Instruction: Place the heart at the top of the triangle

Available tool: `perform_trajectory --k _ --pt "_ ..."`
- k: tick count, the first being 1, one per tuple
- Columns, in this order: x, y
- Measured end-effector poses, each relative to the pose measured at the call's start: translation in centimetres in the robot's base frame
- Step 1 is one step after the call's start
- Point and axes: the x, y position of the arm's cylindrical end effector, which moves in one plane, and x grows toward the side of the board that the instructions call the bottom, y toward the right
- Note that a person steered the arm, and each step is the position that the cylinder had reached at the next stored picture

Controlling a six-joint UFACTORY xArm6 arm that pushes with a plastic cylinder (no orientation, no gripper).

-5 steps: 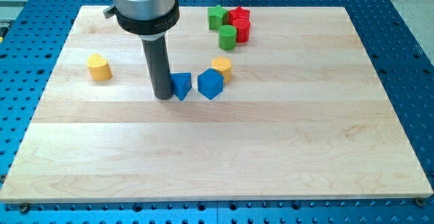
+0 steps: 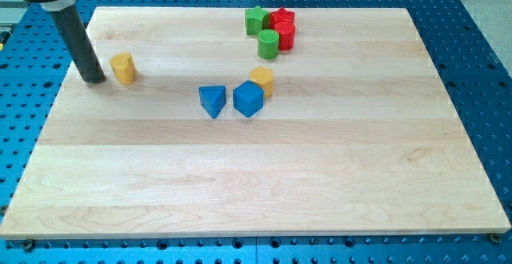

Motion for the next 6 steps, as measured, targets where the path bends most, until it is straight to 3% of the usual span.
perform_trajectory --k 1,2,3,5,6 --pt "0.0 10.0" --pt "-2.2 12.5" --pt "-6.8 12.2" --pt "-1.5 16.4" --pt "-3.9 13.1"
